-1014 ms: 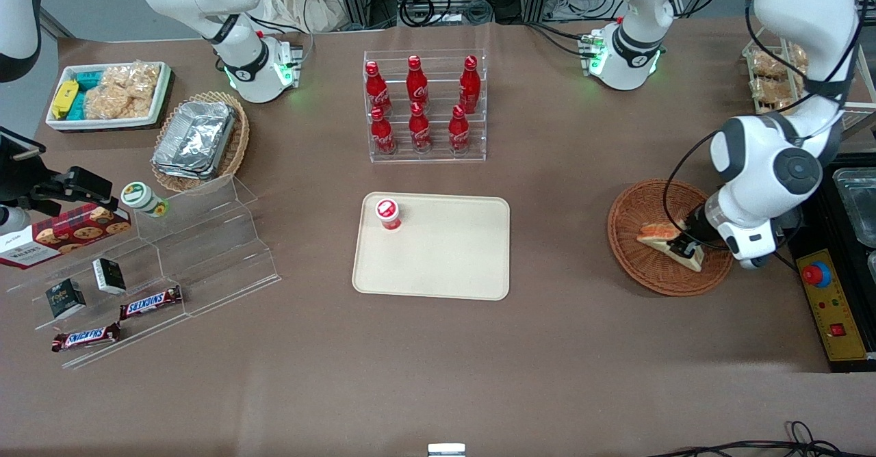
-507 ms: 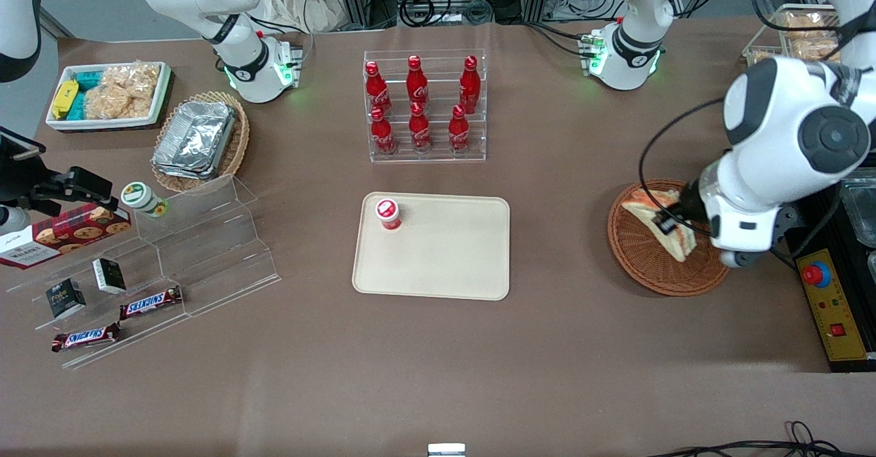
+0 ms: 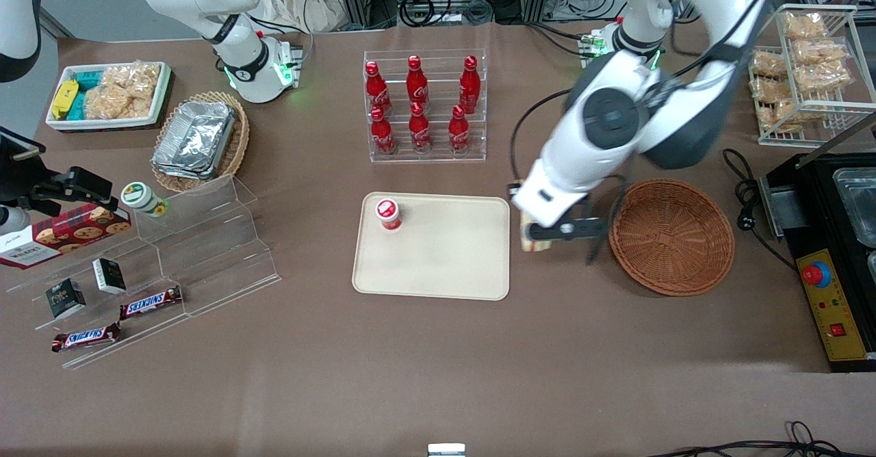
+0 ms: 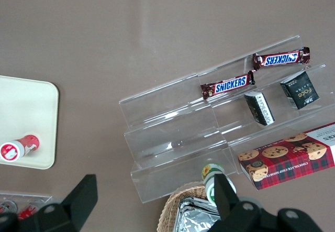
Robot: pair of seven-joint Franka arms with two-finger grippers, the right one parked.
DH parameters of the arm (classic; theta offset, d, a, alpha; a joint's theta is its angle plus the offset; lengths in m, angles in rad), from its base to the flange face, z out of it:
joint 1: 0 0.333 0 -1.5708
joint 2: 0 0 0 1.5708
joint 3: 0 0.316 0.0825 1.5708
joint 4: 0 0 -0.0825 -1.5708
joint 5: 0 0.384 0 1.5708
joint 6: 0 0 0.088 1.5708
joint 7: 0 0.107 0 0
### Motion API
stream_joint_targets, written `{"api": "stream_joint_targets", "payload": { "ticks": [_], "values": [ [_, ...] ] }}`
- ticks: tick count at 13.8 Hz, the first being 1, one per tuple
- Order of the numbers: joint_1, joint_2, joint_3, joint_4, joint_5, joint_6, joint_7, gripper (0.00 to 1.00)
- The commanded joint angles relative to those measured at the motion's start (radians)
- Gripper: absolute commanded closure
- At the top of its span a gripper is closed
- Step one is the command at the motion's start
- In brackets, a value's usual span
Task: Place sandwich from basket to tray
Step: 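Carry the held sandwich with the left gripper over the cream tray, then lower the sandwich onto the tray and open the left gripper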
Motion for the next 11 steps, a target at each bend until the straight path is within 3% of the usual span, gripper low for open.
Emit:
{"api": "stream_joint_targets", "payload": {
  "ticks": [1, 6, 7, 8, 9, 11],
  "values": [
    [-0.085, 0.174, 0.004, 0.093, 0.118, 0.06, -0.072, 1.0],
    [-0.122, 0.339, 0.007, 0.093, 0.245, 0.201, -0.106, 0.99],
    [-0.124, 0.362, 0.007, 0.093, 0.261, 0.231, -0.127, 0.84],
    [-0.125, 0.379, 0.007, 0.093, 0.279, 0.245, -0.15, 0.34],
    [-0.125, 0.389, 0.007, 0.092, 0.311, 0.247, -0.158, 0.0],
    [-0.124, 0.38, 0.007, 0.09, 0.362, 0.243, -0.159, 0.0]
  ]
}}
